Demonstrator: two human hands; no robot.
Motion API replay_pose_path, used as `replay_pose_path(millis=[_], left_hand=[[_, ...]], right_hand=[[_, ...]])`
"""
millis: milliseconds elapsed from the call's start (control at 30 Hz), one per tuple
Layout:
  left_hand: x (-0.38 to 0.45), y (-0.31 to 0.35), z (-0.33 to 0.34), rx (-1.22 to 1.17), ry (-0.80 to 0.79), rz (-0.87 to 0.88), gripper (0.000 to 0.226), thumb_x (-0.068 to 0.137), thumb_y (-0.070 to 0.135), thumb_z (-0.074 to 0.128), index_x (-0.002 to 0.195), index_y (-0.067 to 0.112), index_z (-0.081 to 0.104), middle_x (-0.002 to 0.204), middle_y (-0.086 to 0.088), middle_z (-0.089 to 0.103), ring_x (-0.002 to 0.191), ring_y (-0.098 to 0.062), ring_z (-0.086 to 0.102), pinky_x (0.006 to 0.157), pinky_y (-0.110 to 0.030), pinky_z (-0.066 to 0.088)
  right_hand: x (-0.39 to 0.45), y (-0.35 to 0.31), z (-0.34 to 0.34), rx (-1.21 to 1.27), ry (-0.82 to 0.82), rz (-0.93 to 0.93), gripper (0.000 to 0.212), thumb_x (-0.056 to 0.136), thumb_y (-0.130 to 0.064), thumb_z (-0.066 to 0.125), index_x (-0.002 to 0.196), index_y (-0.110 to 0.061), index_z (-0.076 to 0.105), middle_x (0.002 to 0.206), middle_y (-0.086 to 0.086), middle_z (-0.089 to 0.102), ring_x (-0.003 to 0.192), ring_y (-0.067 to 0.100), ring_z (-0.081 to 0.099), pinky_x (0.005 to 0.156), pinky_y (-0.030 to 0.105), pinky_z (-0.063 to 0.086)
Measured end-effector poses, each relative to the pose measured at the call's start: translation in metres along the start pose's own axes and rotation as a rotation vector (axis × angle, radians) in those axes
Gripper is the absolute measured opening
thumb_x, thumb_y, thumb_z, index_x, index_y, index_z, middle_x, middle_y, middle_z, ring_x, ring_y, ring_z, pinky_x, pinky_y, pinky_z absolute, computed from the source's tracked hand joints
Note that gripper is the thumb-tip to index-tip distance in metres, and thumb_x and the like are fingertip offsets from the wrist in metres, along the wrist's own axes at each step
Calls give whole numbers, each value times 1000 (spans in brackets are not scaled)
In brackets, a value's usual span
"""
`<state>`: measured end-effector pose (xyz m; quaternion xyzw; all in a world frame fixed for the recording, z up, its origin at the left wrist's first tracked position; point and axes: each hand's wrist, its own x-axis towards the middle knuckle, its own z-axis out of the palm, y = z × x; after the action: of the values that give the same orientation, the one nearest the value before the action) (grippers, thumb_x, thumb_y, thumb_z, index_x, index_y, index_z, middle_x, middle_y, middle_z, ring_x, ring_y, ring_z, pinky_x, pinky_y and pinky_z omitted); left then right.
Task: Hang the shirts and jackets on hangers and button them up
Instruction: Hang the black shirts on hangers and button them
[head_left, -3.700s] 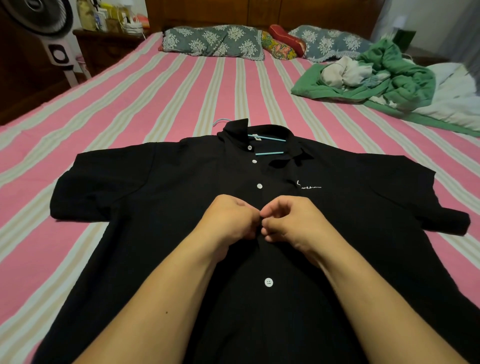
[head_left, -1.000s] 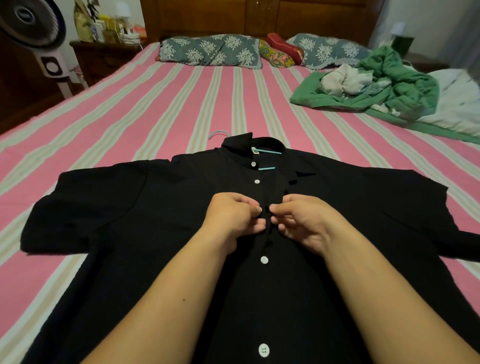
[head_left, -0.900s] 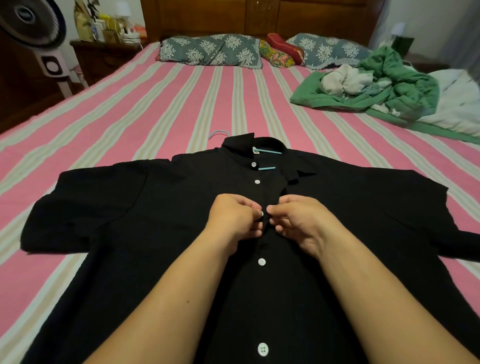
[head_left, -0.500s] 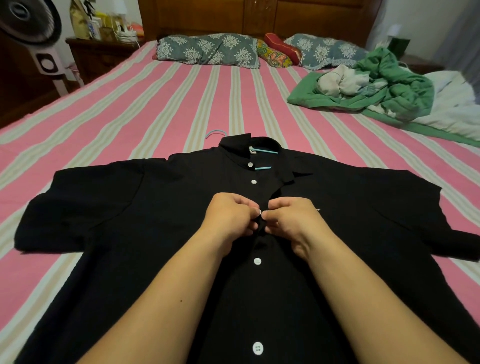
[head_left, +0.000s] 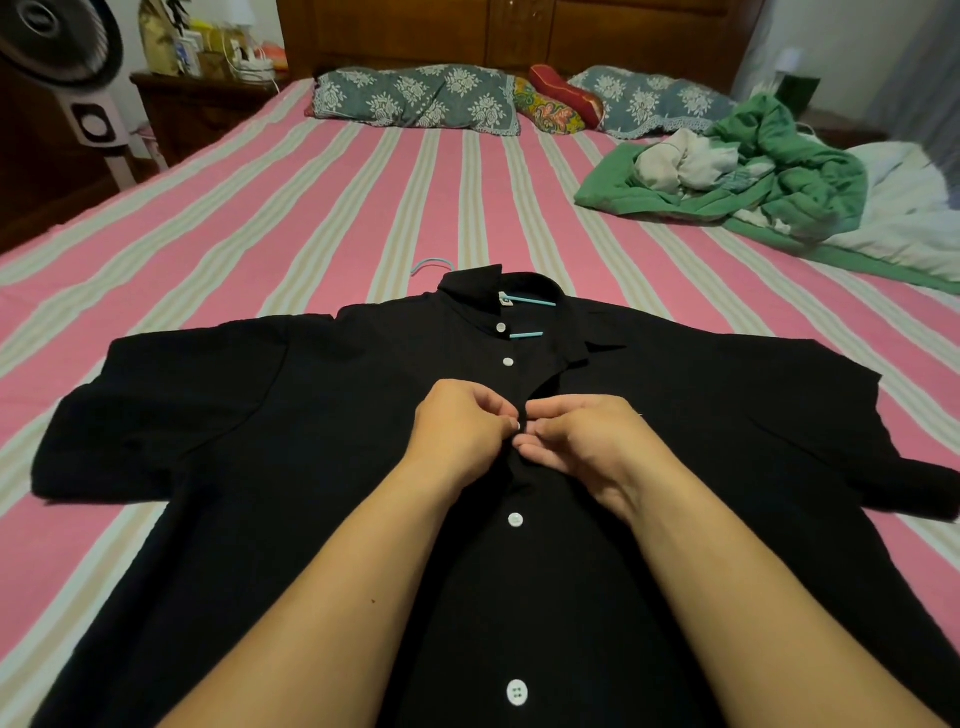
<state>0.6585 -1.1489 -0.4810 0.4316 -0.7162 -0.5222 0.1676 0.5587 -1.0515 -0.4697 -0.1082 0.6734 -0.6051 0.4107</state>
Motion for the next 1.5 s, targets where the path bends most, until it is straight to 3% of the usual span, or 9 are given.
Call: replay_pose_path(millis=[233, 333, 467, 933, 1133, 1200, 1300, 1400, 1500], left_hand=[[-1, 1, -8, -175, -168, -53, 24, 86, 26, 79, 88, 3, 75, 55, 1, 61, 52, -12, 50, 63, -27, 45], [-2, 1, -5, -74, -123, -10, 19, 80, 25, 86, 86, 11, 75, 67, -4, 70, 55, -10, 54, 59, -27, 48], [2, -2, 0, -80, -9, 8, 11, 88, 10, 75, 79, 17, 73, 79, -10, 74, 65, -17, 64, 72, -40, 59], [5, -4, 0, -110, 13, 32, 23, 87, -1, 71, 79, 14, 56, 64, -3, 63, 60, -16, 61, 64, -34, 50], [-3, 0, 0, 381, 97, 123, 11, 88, 22, 68, 85, 23, 58, 84, 3, 65, 80, -20, 62, 65, -32, 45], [-7, 1, 2, 575, 74, 176, 8, 93, 30, 65, 90, 26, 59, 94, 2, 66, 88, -25, 62, 70, -34, 45], [-12, 2, 2, 750, 75, 219, 16, 98, 40, 59, 102, 25, 64, 104, -3, 66, 98, -31, 63, 74, -35, 43], [-15, -1, 2, 780, 105, 216, 19, 99, 38, 59, 105, 21, 64, 107, -5, 67, 99, -32, 64, 74, -36, 44], [-14, -2, 0, 741, 97, 193, 17, 98, 37, 58, 103, 22, 62, 106, -3, 67, 99, -29, 64, 74, -35, 43]], right_hand=[[1, 3, 2, -52, 1, -45, 24, 86, 15, 60, 100, 0, 73, 93, 19, 75, 81, 21, 76, 73, 25, 62], [0, 2, 1, -36, 24, -35, 23, 86, 15, 61, 96, -3, 72, 93, 19, 75, 80, 21, 76, 70, 26, 62], [-3, 0, -2, -12, -12, -14, 22, 90, 13, 57, 99, -2, 71, 88, 17, 76, 79, 23, 76, 73, 28, 63], [2, 6, 3, -280, 27, -104, 5, 90, -3, 72, 85, -3, 72, 70, 8, 67, 60, 11, 65, 57, 22, 56], [5, 4, -1, -344, -34, -59, 14, 92, -3, 68, 79, -7, 72, 67, 7, 67, 57, 10, 62, 52, 20, 51], [8, 8, 1, -560, 50, -87, 17, 92, -12, 67, 77, -17, 74, 71, 6, 70, 59, 11, 64, 57, 25, 53], [17, 8, -1, -938, 305, -231, 20, 94, -28, 57, 98, -33, 76, 101, 3, 73, 96, 24, 68, 82, 28, 50], [11, -5, -17, -593, 506, -312, 32, 87, -29, 49, 111, -31, 71, 103, 0, 74, 95, 26, 71, 89, 39, 57], [3, -29, -25, -173, 576, -290, 22, 90, -15, 50, 99, -23, 69, 88, 0, 69, 75, 17, 68, 71, 39, 61]])
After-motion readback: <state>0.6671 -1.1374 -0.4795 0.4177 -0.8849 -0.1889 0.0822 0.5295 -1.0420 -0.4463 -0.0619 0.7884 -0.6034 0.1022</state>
